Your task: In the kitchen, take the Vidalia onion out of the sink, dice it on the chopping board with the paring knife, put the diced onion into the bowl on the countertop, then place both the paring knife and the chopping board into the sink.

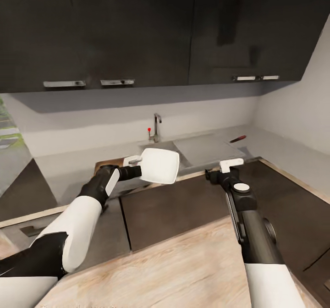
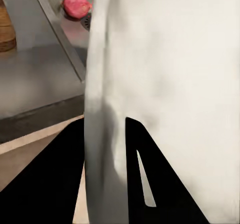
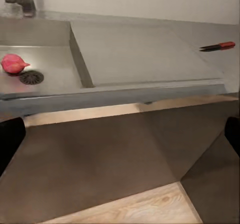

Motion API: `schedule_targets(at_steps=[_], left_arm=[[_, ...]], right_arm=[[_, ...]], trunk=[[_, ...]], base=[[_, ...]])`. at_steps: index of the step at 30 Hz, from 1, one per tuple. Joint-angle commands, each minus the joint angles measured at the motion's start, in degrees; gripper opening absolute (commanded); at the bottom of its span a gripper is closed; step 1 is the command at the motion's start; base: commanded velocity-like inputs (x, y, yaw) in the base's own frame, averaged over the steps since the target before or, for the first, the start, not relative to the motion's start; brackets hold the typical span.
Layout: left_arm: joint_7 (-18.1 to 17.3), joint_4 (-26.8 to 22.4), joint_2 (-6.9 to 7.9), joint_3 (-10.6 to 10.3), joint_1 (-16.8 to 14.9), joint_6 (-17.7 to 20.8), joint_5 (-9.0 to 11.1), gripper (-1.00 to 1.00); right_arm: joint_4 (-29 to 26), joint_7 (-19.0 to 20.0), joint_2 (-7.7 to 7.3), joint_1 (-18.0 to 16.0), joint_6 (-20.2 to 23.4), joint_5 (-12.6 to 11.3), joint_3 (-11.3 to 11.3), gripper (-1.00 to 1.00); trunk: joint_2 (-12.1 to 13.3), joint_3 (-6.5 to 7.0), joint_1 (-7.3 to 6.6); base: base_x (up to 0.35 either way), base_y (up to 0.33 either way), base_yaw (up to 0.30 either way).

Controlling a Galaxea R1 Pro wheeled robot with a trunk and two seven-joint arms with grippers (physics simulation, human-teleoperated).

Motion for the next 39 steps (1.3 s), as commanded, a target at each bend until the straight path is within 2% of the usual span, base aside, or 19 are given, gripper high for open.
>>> schedule_targets(at_steps=[1,25,39], left_arm=[[-0.2,0.0,-0.07,0.4,-0.1,0.4,0.2,-1.00],[-0.2,-0.1,-0.07,0.4,-0.1,0.4,0.2,-1.00],[-0.2,-0.1,-0.07,0.4,-0.1,0.4,0.2,-1.00]], right_arm=[[-0.1,0.6,0.06,-0.1,0.3,0.6,-0.1,1.00],[-0.1,0.6,0.06,-0.1,0.3,0.6,-0.1,1.00],[-0.1,0.6,0.06,-0.1,0.3,0.6,-0.1,1.00]], trunk=[[-0.1,-0.14,0.04],[-0.1,-0.14,0.04],[-0.1,-0.14,0.04]], base=[[0.073,0.204,0.273],[0.195,0.187,0.285],[0.065,0.037,0.286]])
